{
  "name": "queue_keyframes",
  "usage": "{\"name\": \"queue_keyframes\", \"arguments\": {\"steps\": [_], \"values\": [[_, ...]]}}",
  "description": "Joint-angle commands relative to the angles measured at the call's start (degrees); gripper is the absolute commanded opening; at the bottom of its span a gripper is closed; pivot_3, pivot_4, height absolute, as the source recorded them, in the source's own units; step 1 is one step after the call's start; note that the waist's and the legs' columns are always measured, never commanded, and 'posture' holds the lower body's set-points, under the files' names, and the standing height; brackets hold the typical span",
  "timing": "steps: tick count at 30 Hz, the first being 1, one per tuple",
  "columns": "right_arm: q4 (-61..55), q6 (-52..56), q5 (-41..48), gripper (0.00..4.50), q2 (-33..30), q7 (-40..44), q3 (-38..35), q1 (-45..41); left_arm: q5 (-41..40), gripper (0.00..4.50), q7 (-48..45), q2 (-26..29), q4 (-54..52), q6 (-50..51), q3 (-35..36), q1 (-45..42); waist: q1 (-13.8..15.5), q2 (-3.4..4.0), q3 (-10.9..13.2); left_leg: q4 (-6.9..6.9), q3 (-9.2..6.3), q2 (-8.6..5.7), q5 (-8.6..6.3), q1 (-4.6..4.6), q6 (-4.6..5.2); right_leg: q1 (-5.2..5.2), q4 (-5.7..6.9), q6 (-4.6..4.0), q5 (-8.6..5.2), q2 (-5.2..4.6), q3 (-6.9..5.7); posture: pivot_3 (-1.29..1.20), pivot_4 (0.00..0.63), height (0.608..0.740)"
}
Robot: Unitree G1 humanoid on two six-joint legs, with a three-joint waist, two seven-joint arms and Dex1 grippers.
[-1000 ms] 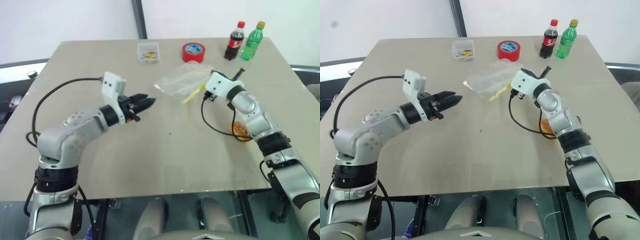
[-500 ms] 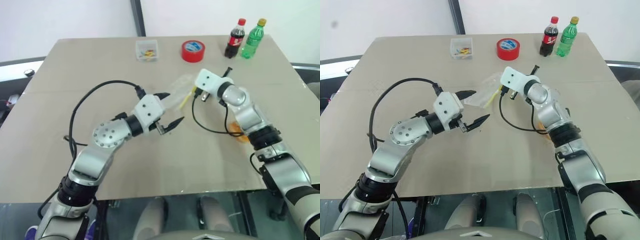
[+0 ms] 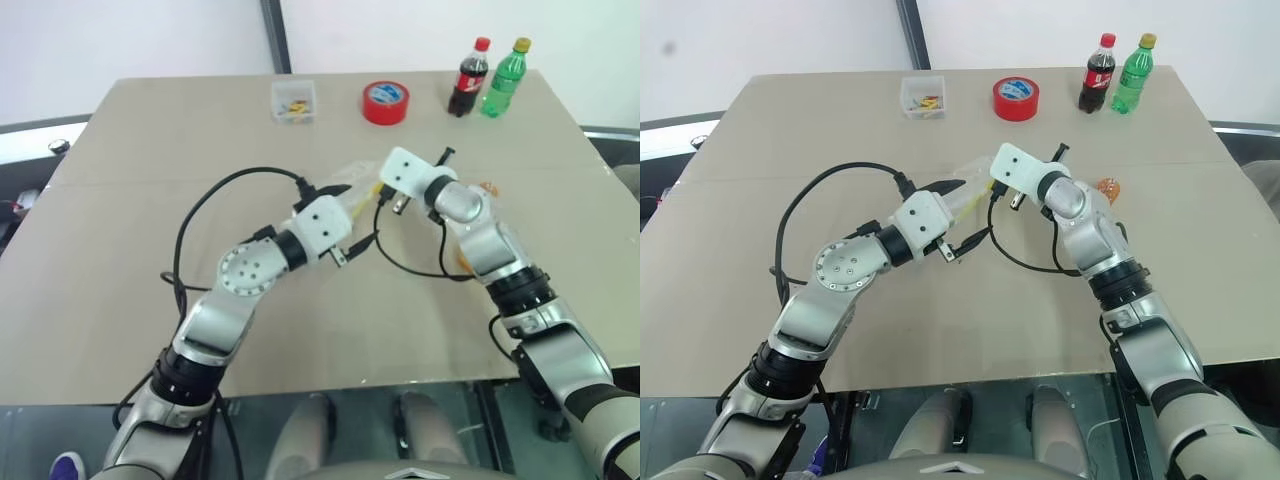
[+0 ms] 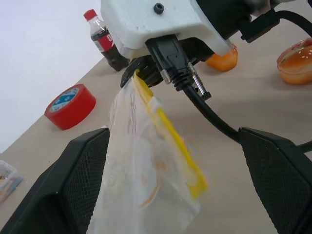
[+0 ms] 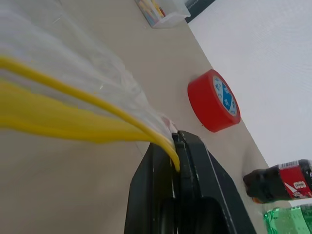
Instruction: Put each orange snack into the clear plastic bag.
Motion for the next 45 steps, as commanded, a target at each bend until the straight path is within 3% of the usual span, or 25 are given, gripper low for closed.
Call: {"name": "queue_keyframes", "arguments": {"steps": [1, 8, 13, 16, 17, 19, 32, 35, 37, 38, 39, 40, 45], "values": [[-3.59, 1.05, 0.09, 0.0, 0.39, -0.86, -0.82, 0.58, 0.45, 3.45, -1.1, 0.17, -0.21, -1.58, 0.1, 0.46, 0.01, 0.0, 0.0, 0.0, 0.0, 0.0, 0.0, 0.01, 0.0, 0.0, 0.02, 0.0, 0.0, 0.0, 0.0, 0.0, 0.15, 0.74], [-4.42, 2.05, 0.04, 0.0, -0.44, -1.62, -1.44, 1.63, 0.82, 0.12, -2.15, 0.14, 1.53, -2.35, 1.2, -0.26, 0.01, 0.0, 0.0, 0.05, 0.0, 0.0, 0.0, 0.01, 0.0, 0.0, 0.08, 0.0, 0.0, 0.0, 0.0, 0.0, 0.15, 0.74], [-7.83, 3.42, 0.66, 0.0, -1.44, -0.7, -2.27, 3.96, 0.39, 0.05, -1.83, 0.67, 5.91, -4.92, 3.75, -1.9, 0.03, 0.0, 0.0, 0.09, 0.0, -0.01, 0.0, 0.01, 0.0, -0.01, 0.14, 0.0, 0.0, 0.0, 0.01, 0.0, 0.15, 0.74], [-12.91, 4.88, 2.26, 0.92, -2.7, 1.39, -3.37, 7.48, -4.69, 0.0, -5.32, 1.04, 10.64, -9.82, 6.66, -3.18, 0.15, 0.0, 0.0, 0.11, -0.03, 0.0, 0.0, 0.01, 0.0, 0.0, 0.15, 0.0, 0.0, -0.01, -0.02, 0.0, 0.15, 0.74], [-14.11, 5.05, 2.46, 1.53, -3.09, 1.47, -3.56, 8.44, -5.61, 0.0, -6.29, 1.54, 11.91, -10.94, 7.17, -3.45, 0.13, 0.0, 0.0, 0.12, -0.02, 0.0, 0.0, 0.01, 0.0, -0.01, 0.15, 0.0, 0.0, -0.01, -0.01, 0.0, 0.15, 0.74], [-16.49, 5.53, 3.2, 2.29, -3.4, 1.18, -4.37, 10.55, -6.95, 0.0, -7.67, 2.76, 14.56, -12.88, 8.31, -3.95, 0.12, 0.0, -0.01, 0.14, -0.01, -0.01, 0.0, 0.0, 0.01, 0.0, 0.16, 0.0, 0.0, -0.02, 0.0, 0.0, 0.15, 0.74], [-21.18, 9.09, 8.82, 2.29, -3.69, 0.42, -8.16, 13.65, -10.9, 0.0, -12.97, 5.02, 20.9, -20.53, 7.48, -5.44, 0.03, 0.0, 0.0, 0.56, -0.02, -0.02, -0.12, 0.01, 0.23, 0.03, 0.49, 0.01, 0.0, 0.01, -0.01, 0.0, 0.15, 0.74], [-20.99, 8.81, 9.2, 2.97, -3.29, -0.19, -7.48, 13.59, -11.54, 0.0, -12.94, 4.56, 20.06, -20.2, 7.58, -5.5, 0.03, 0.0, 0.0, 0.62, -0.03, -0.02, -0.14, 0.01, 0.25, 0.04, 0.54, 0.0, 0.0, 0.02, -0.01, 0.0, 0.15, 0.74], [-20.54, 8.49, 8.86, 3.95, -3.21, -0.67, -6.69, 13.59, -11.09, 0.0, -11.92, 4.25, 19.8, -20.33, 7.63, -5.49, 0.04, 0.0, 0.0, 0.65, -0.06, -0.02, -0.14, 0.01, 0.26, 0.08, 0.54, 0.01, 0.0, 0.03, -0.04, 0.0, 0.15, 0.74], [-20.42, 8.34, 8.63, 3.59, -3.24, -0.7, -6.24, 13.63, -11.06, 0.0, -11.76, 4.26, 19.59, -20.36, 7.66, -5.32, 0.04, 0.0, 0.0, 0.66, -0.06, -0.02, -0.14, 0.01, 0.26, 0.08, 0.54, 0.01, 0.0, 0.03, -0.04, 0.0, 0.15, 0.74], [-20.36, 8.24, 8.55, 3.65, -3.27, -0.67, -5.96, 13.7, -10.86, 0.0, -11.53, 4.29, 19.42, -20.49, 7.7, -5.14, 0.04, 0.0, 0.0, 0.66, -0.07, -0.02, -0.14, 0.01, 0.26, 0.09, 0.54, 0.01, 0.0, 0.03, -0.05, 0.0, 0.15, 0.74], [-20.3, 8.11, 8.46, 3.37, -3.35, -0.61, -5.74, 13.75, -10.58, 0.0, -11.3, 4.32, 19.28, -20.72, 7.72, -5.0, 0.04, 0.0, 0.0, 0.67, -0.07, -0.02, -0.14, 0.01, 0.26, 0.09, 0.54, 0.01, 0.0, 0.03, -0.05, 0.0, 0.15, 0.74], [-19.12, 6.24, 7.72, 0.86, -4.25, -0.71, -5.09, 13.17, -10.13, 0.0, -10.45, 4.15, 18.09, -20.18, 7.91, -4.49, 0.04, 0.0, 0.0, 0.67, -0.07, -0.02, -0.14, 0.01, 0.26, 0.1, 0.54, 0.01, 0.0, 0.03, -0.05, 0.0, 0.15, 0.74]]}}
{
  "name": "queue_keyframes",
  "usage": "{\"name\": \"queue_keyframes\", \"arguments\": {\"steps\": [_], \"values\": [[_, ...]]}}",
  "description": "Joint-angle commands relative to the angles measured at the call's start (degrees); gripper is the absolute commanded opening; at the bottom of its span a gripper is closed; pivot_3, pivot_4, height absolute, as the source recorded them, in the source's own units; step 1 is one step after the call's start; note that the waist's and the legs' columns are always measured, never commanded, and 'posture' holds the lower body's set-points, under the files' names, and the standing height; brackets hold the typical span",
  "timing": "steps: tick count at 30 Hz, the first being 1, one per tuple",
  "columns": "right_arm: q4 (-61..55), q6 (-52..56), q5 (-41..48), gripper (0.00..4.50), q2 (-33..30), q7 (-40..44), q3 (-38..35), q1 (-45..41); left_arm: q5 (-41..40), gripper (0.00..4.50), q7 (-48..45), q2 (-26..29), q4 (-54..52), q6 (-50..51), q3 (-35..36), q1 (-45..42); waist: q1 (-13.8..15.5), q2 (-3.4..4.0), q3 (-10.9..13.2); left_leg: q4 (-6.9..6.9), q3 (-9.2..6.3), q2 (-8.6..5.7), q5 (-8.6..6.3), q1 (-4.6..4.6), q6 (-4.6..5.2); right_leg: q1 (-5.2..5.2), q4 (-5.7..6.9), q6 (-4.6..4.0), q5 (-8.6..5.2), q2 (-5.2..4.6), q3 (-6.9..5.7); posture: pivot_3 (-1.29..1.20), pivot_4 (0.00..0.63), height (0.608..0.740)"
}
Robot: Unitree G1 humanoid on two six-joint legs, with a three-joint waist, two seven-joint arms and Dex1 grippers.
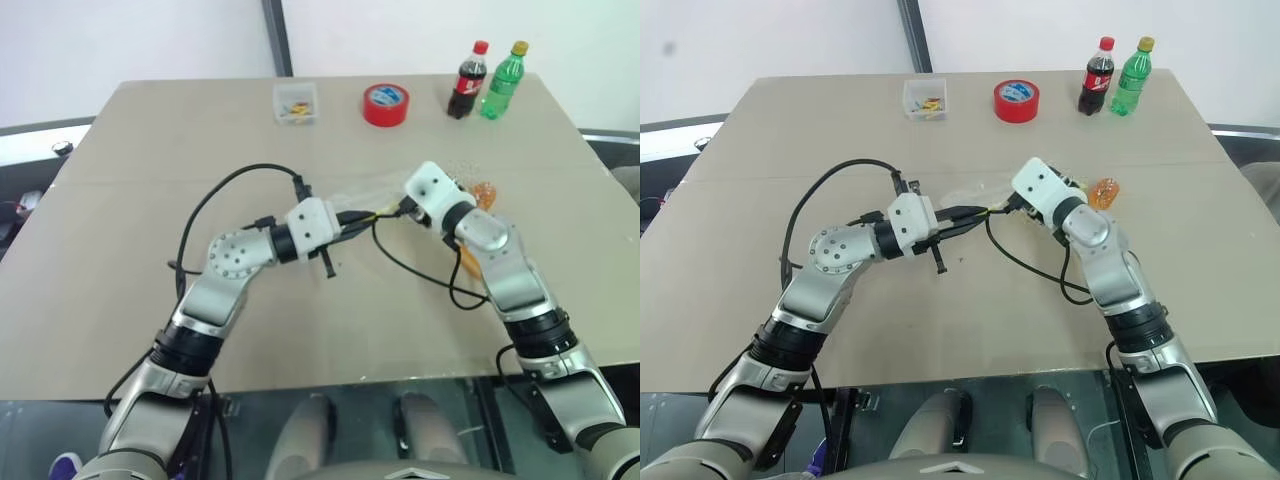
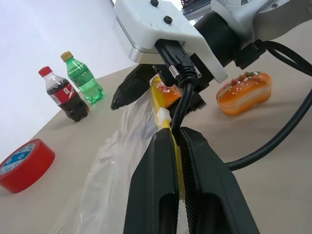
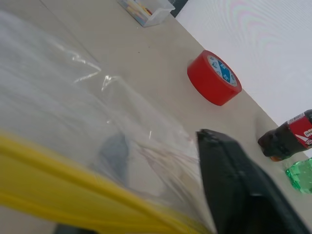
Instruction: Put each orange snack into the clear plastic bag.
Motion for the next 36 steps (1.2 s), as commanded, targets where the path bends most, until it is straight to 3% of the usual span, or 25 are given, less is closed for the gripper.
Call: {"name": "queue_keyframes", "arguments": {"steps": [1, 2, 11, 13, 14, 17, 19, 36], "values": [[-0.81, -1.89, -0.42, 0.4, -2.01, -0.19, -1.55, -0.09, 0.91, 0.0, 4.46, 1.89, 0.84, 1.3, 7.38, 0.42, 0.0, 0.0, 0.0, 0.0, 0.0, 0.0, 0.0, 0.0, 0.0, 0.0, 0.0, 0.0, 0.0, 0.0, 0.0, 0.0, 0.15, 0.74], [-0.7, -1.9, -0.12, 0.1, -1.8, -0.4, -1.82, -0.27, 1.07, 0.0, 4.58, 1.95, 0.57, 1.31, 7.45, 0.53, 0.0, 0.0, 0.0, 0.0, -0.01, 0.0, 0.0, 0.0, 0.0, 0.0, 0.0, 0.0, 0.0, 0.0, 0.0, 0.0, 0.15, 0.74], [-0.51, -0.43, 3.12, 0.1, 0.48, -2.14, -3.97, -1.54, -0.07, 0.0, 4.71, 1.61, -2.93, 3.85, 7.14, 1.51, -0.01, 0.0, 0.0, 0.0, -0.02, 0.0, 0.0, 0.0, 0.0, 0.0, 0.0, 0.0, 0.0, 0.0, -0.01, 0.0, 0.15, 0.74], [-0.61, -0.01, 3.67, 0.0, 0.78, -2.4, -4.19, -1.81, -1.39, 0.79, 4.33, 1.27, -4.02, 4.98, 7.3, 1.69, -0.01, 0.0, 0.0, 0.0, -0.02, 0.01, 0.0, 0.0, 0.0, 0.0, 0.01, 0.0, 0.0, 0.0, -0.01, 0.0, 0.15, 0.74], [-0.67, 0.25, 4.06, 0.0, 1.01, -2.6, -4.42, -1.93, -1.54, 0.96, 4.46, 1.1, -4.47, 5.44, 7.37, 1.71, -0.01, 0.0, 0.0, 0.01, -0.02, 0.01, 0.0, 0.0, 0.0, 0.01, 0.01, 0.0, 0.0, 0.0, -0.01, 0.0, 0.15, 0.74], [-0.84, 1.45, 5.45, 0.0, 2.03, -3.29, -5.62, -2.43, -0.96, 2.47, 5.18, 0.67, -5.18, 5.99, 7.54, 1.72, 0.01, 0.0, 0.0, 0.01, -0.03, 0.01, 0.0, 0.0, 0.0, 0.01, 0.01, 0.0, 0.0, 0.0, -0.02, 0.0, 0.15, 0.74], [-0.91, 2.94, 7.24, 0.0, 3.24, -3.99, -7.3, -3.04, 0.07, 3.23, 5.57, 0.75, -5.3, 5.3, 7.55, 1.76, 0.0, 0.0, 0.0, 0.02, -0.04, 0.01, 0.0, 0.0, 0.0, 0.01, 0.01, 0.0, 0.0, 0.0, -0.02, 0.0, 0.15, 0.74], [0.44, 3.84, 10.92, 0.0, 2.98, -2.57, -8.14, -5.41, 3.1, 3.23, 4.87, 3.03, -6.04, 0.96, 9.94, 4.23, 0.0, 0.01, 0.01, 0.01, -0.05, 0.01, 0.0, -0.01, 0.01, 0.01, 0.01, 0.0, 0.0, 0.0, -0.04, 0.0, 0.15, 0.74]]}}
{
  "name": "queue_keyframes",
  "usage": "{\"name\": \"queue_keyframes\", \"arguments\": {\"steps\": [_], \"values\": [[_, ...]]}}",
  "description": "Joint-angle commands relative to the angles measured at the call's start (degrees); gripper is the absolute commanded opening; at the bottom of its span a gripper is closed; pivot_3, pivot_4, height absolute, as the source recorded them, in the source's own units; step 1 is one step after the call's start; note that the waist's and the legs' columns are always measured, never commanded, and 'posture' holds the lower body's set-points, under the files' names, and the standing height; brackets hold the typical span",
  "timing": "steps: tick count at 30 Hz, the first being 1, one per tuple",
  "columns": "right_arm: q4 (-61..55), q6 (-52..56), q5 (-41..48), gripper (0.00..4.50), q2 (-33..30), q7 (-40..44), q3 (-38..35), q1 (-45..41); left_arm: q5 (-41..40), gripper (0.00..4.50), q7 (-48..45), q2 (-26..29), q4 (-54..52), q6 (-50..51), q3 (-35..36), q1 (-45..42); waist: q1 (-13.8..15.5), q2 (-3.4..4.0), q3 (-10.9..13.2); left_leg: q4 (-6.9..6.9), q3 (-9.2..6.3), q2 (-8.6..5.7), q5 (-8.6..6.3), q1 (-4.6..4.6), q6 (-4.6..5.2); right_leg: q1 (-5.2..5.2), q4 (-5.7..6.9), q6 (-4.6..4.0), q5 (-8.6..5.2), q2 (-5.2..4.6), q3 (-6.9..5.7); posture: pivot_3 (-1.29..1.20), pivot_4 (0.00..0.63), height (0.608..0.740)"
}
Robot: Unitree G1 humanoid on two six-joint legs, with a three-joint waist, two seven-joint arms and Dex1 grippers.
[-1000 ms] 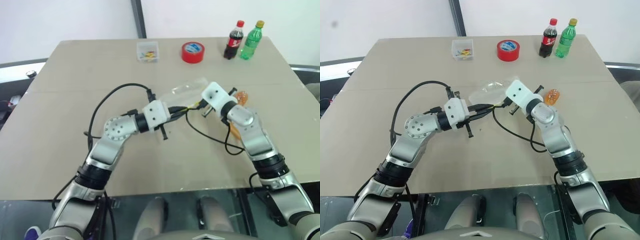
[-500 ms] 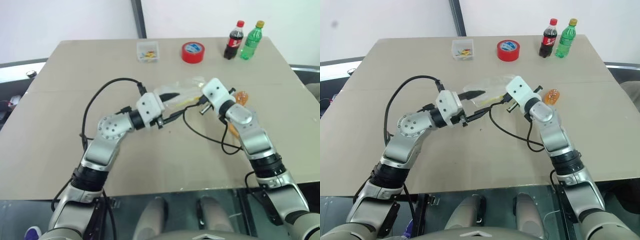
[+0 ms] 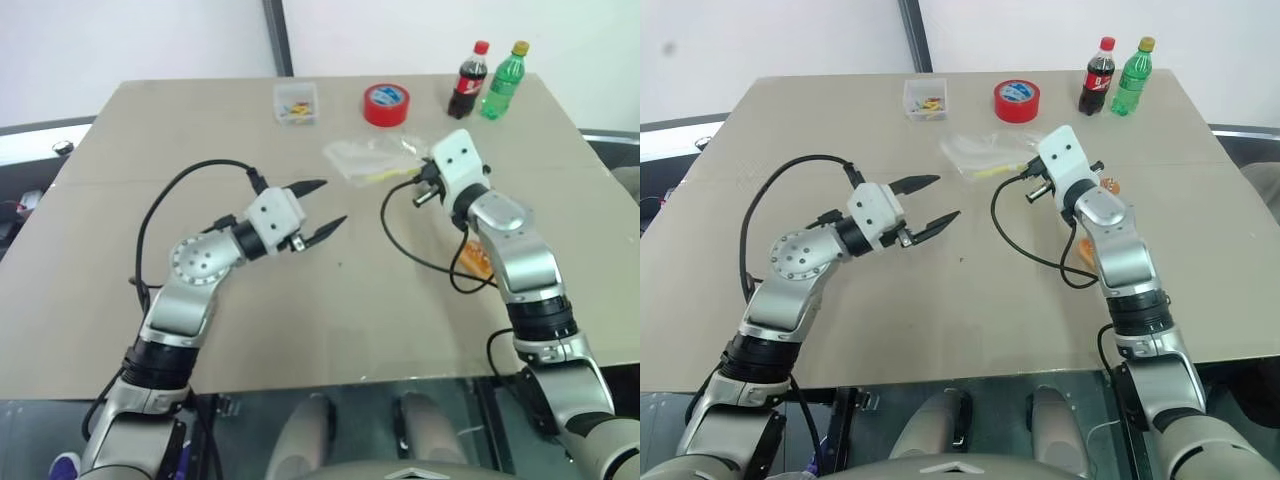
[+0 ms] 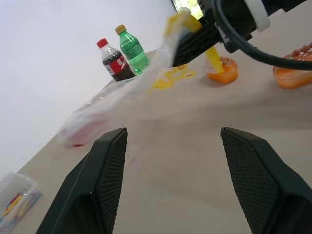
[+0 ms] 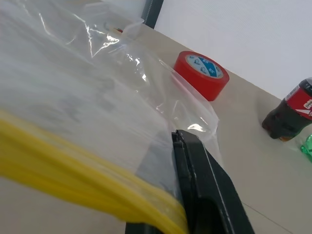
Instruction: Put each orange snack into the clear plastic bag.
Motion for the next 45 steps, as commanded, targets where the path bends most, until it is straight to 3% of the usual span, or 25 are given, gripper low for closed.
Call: {"name": "queue_keyframes", "arguments": {"steps": [1, 7, 10, 30, 31, 32, 39, 40, 44, 45], "values": [[-1.61, -1.79, -0.09, 0.0, -0.29, 0.57, 0.89, -1.36, 1.26, 3.23, 0.34, 0.32, -2.21, -2.01, 0.91, -0.71, 0.0, 0.0, 0.0, 0.0, 0.0, 0.0, 0.0, 0.0, 0.0, 0.0, 0.0, 0.0, 0.0, 0.0, 0.0, 0.0, 0.15, 0.74], [-1.99, -2.58, -0.74, 0.0, 0.26, 0.51, 3.3, -0.8, -1.55, 3.23, -1.84, -0.25, -4.52, -0.81, 0.81, -1.17, -0.01, 0.0, 0.0, 0.0, 0.0, 0.0, 0.0, -0.01, 0.0, 0.0, 0.0, 0.0, 0.0, 0.0, 0.0, 0.0, 0.15, 0.74], [-2.3, -2.51, -0.8, 0.0, 0.8, 0.22, 3.9, -0.67, -1.74, 4.44, -2.25, -0.31, -5.03, -0.45, 0.81, -1.49, 0.0, 0.0, 0.0, 0.0, -0.01, 0.01, 0.0, -0.01, 0.0, 0.0, -0.01, 0.0, 0.0, 0.0, 0.0, 0.0, 0.15, 0.74], [-2.95, -2.89, -2.51, 0.0, 2.22, -0.12, 6.79, -0.34, 2.65, 4.44, -1.81, -2.87, -3.87, -1.88, -1.54, -3.25, -0.02, 0.0, 0.0, 0.0, -0.02, 0.0, 0.0, -0.01, 0.0, 0.0, 0.0, 0.0, 0.0, 0.01, -0.01, 0.0, 0.15, 0.74], [-2.98, -2.8, -2.55, 0.0, 2.19, -0.18, 6.79, -0.3, 2.55, 3.94, -1.88, -2.79, -3.88, -1.89, -1.51, -3.15, -0.02, 0.0, 0.0, 0.0, -0.01, 0.0, 0.0, -0.01, 0.0, 0.0, 0.0, 0.0, 0.0, 0.01, -0.01, 0.0, 0.15, 0.74], [-2.93, -2.77, -2.62, 0.0, 2.15, -0.23, 6.78, -0.31, 2.49, 3.71, -1.97, -2.7, -3.84, -1.95, -1.48, -3.09, -0.02, 0.0, 0.0, 0.0, -0.01, 0.0, 0.0, 0.0, 0.0, 0.0, 0.0, 0.0, 0.0, 0.01, -0.01, 0.0, 0.15, 0.74], [-2.87, -2.77, -3.04, 0.0, 2.05, -0.17, 6.87, -0.25, 2.85, 0.39, -1.85, -2.81, -3.4, -2.11, -1.39, -3.13, -0.01, 0.0, 0.0, 0.0, -0.01, 0.0, 0.0, 0.0, 0.0, 0.0, 0.0, 0.0, 0.0, 0.01, -0.01, 0.0, 0.15, 0.74], [-2.93, -2.79, -3.11, 0.0, 2.05, -0.11, 6.91, -0.2, 2.87, 0.07, -1.77, -2.82, -3.27, -2.08, -1.32, -3.14, -0.01, 0.0, 0.0, 0.0, -0.01, 0.0, 0.0, -0.01, 0.0, 0.0, 0.0, 0.0, 0.0, 0.01, -0.01, 0.0, 0.15, 0.74], [-4.31, -2.37, -3.23, 0.0, 1.36, 1.31, 7.56, 0.61, 3.07, 0.07, -1.23, -2.43, -1.5, -2.12, -0.37, -3.13, -0.01, 0.0, 0.0, 0.0, -0.02, 0.0, 0.0, -0.01, 0.0, 0.0, -0.01, 0.0, 0.0, 0.01, -0.02, 0.0, 0.15, 0.74], [-4.69, -2.39, -2.62, 0.26, 1.12, 2.2, 7.44, 0.9, 3.26, 0.0, -1.04, -2.32, -0.75, -2.35, -0.19, -3.28, 0.0, 0.0, 0.0, 0.0, -0.02, 0.0, 0.0, -0.01, 0.0, 0.0, 0.0, 0.0, 0.0, 0.01, -0.01, 0.0, 0.15, 0.74]]}}
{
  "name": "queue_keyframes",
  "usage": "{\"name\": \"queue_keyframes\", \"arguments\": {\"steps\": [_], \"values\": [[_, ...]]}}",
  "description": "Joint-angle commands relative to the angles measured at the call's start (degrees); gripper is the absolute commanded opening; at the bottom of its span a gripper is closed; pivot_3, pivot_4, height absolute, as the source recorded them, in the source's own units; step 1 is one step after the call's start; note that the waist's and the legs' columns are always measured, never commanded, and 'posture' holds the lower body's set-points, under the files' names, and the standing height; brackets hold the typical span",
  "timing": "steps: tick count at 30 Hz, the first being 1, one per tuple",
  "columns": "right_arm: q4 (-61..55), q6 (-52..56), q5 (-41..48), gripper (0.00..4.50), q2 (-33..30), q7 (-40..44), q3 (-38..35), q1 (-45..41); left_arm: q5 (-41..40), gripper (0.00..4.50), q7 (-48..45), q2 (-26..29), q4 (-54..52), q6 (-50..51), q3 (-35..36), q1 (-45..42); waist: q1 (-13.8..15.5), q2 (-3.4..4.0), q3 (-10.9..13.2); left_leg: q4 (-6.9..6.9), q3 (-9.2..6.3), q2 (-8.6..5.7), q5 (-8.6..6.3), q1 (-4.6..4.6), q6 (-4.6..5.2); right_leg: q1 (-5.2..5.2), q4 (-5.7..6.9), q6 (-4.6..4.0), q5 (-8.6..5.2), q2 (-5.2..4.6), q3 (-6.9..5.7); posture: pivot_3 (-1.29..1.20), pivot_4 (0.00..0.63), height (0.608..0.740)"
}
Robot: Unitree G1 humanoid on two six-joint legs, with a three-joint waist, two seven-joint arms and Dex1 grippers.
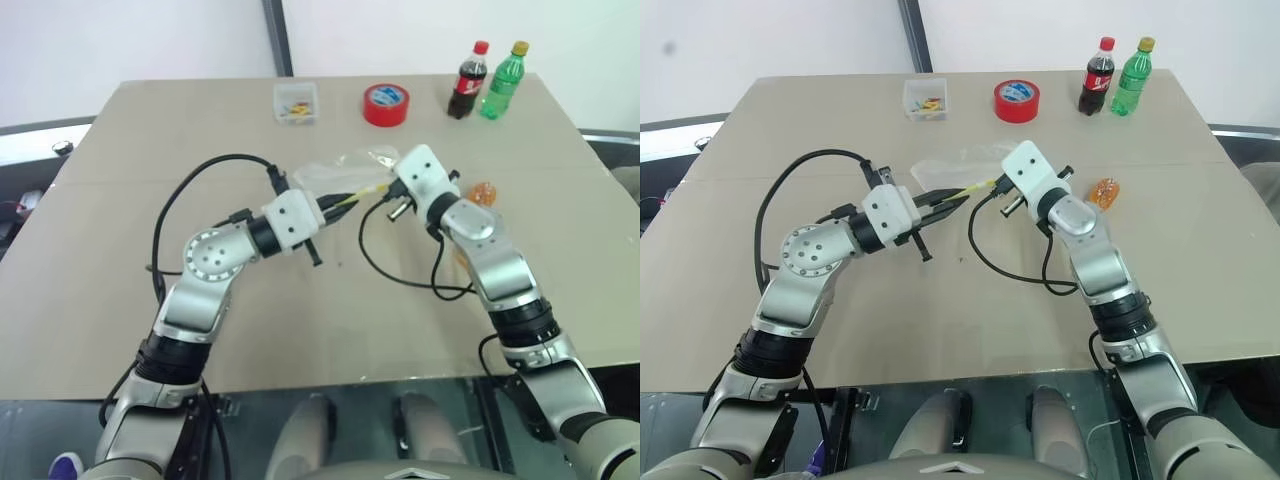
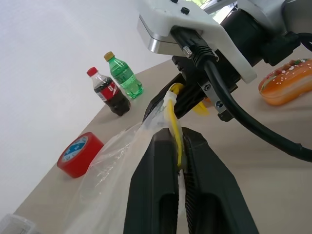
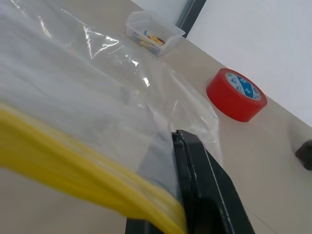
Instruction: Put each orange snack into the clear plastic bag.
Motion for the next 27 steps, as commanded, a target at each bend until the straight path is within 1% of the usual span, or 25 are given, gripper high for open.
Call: {"name": "queue_keyframes", "arguments": {"steps": [1, 2, 3, 4, 5, 6, 12, 13, 15, 18, 22, 25, 27], "values": [[-4.69, 0.12, 1.01, 0.53, -0.97, 2.53, 0.07, 0.62, 0.43, 0.0, 1.13, 0.53, 1.25, -1.09, 1.97, -0.96, 0.01, 0.0, 0.0, 0.0, 0.0, 0.0, 0.0, 0.0, 0.0, 0.0, 0.0, 0.0, 0.0, 0.0, 0.0, 0.0, 0.15, 0.74], [-5.21, 0.49, 1.26, 0.98, -1.13, 2.93, -0.09, 0.89, 0.13, 0.0, 1.18, 0.52, 1.53, -0.94, 2.19, -0.99, -0.01, 0.0, 0.0, 0.0, 0.0, 0.0, 0.0, 0.0, 0.0, 0.0, 0.0, 0.0, 0.0, 0.0, 0.0, 0.0, 0.15, 0.74], [-5.66, 0.62, 1.19, 1.15, -1.18, 2.62, -0.52, 1.16, -0.21, 0.0, 1.33, 0.49, 1.82, -0.68, 2.46, -1.03, -0.01, 0.0, 0.0, 0.0, -0.01, 0.0, 0.0, 0.0, 0.0, 0.0, 0.0, 0.0, 0.0, 0.0, 0.0, 0.0, 0.15, 0.74], [-6.25, 0.57, 0.74, 1.71, -1.28, 1.7, -1.16, 1.55, -0.33, 0.0, 1.49, 0.56, 2.2, -0.64, 2.7, -1.04, -0.02, 0.0, 0.0, 0.0, -0.01, 0.0, 0.0, 0.0, 0.0, 0.0, 0.0, 0.0, 0.0, 0.0, 0.0, 0.0, 0.15, 0.74], [-7.04, 0.68, 1.14, 1.97, -1.36, 1.4, -2.09, 2.09, -0.42, 0.0, 1.6, 0.61, 2.57, -0.7, 2.9, -0.95, 0.0, 0.0, 0.0, 0.0, -0.01, 0.0, 0.0, 0.0, 0.0, 0.0, 0.0, 0.0, 0.0, 0.0, -0.01, 0.0, 0.15, 0.74], [-8.42, 1.25, 2.21, 2.37, -1.62, 1.77, -3.27, 3.04, -0.55, 0.0, 2.07, 0.44, 2.98, -0.66, 3.3, -0.76, 0.02, 0.0, 0.0, 0.0, -0.02, 0.0, 0.0, 0.0, 0.0, 0.0, 0.0, 0.0, 0.0, 0.0, -0.01, 0.0, 0.15, 0.74], [-19.06, 7.41, 9.9, 2.37, -4.17, 4.6, -11.3, 10.63, -1.35, 0.0, 4.06, -0.85, 4.23, -0.65, 4.84, 0.38, 0.44, 0.0, 0.0, 0.03, -0.1, 0.01, 0.0, -0.04, 0.01, 0.04, -0.05, 0.0, 0.0, -0.02, -0.08, 0.0, 0.15, 0.74], [-21.06, 8.74, 10.89, 2.15, -4.75, 5.02, -11.96, 12.24, -1.31, 0.0, 4.0, -0.76, 4.22, -0.82, 4.91, 0.65, 0.45, 0.0, 0.0, 0.04, -0.1, 0.01, -0.01, -0.04, 0.01, 0.05, -0.04, 0.0, 0.0, -0.03, -0.08, 0.0, 0.15, 0.74], [-24.87, 12.04, 13.73, 1.51, -5.22, 6.18, -12.49, 15.17, -1.11, 0.0, 3.8, -0.63, 4.4, -1.67, 4.99, 1.17, 0.34, 0.0, 0.0, 0.04, -0.11, 0.01, -0.01, -0.04, 0.01, 0.06, -0.04, 0.0, 0.0, -0.02, -0.09, 0.0, 0.15, 0.74], [-28.25, 15.82, 16.32, 0.06, -4.22, 5.49, -12.1, 16.56, -0.83, 0.0, 3.0, -0.15, 4.93, -3.67, 5.01, 1.91, -0.18, 0.0, 0.0, 0.03, -0.07, 0.03, -0.01, 0.02, 0.02, 0.06, 0.01, 0.0, 0.0, 0.02, -0.04, 0.0, 0.15, 0.74], [-29.95, 19.79, 19.11, 0.06, -1.23, 3.95, -10.4, 15.91, -1.01, 0.0, 2.18, 0.29, 5.66, -6.31, 5.33, 2.88, -0.02, 0.01, 0.0, 0.03, -0.09, 0.04, -0.01, 0.07, 0.02, 0.1, 0.05, 0.0, 0.0, 0.04, -0.06, 0.0, 0.15, 0.74], [-28.74, 21.79, 20.9, 0.06, 2.51, 2.64, -8.45, 13.89, -0.75, 0.0, 1.05, 1.15, 6.23, -8.98, 5.22, 3.52, -0.02, 0.01, 0.0, 0.06, -0.1, 0.04, -0.01, 0.06, 0.02, 0.13, 0.02, 0.0, 0.0, 0.02, -0.07, 0.0, 0.15, 0.74], [-27.18, 22.37, 22.13, 0.06, 4.99, 1.67, -8.82, 12.3, -1.13, 0.0, 0.33, 1.49, 6.24, -9.86, 5.19, 3.94, 0.04, 0.01, 0.0, 0.06, -0.12, 0.03, -0.01, 0.06, 0.01, 0.12, 0.02, 0.0, 0.0, 0.02, -0.08, 0.0, 0.15, 0.74]]}}
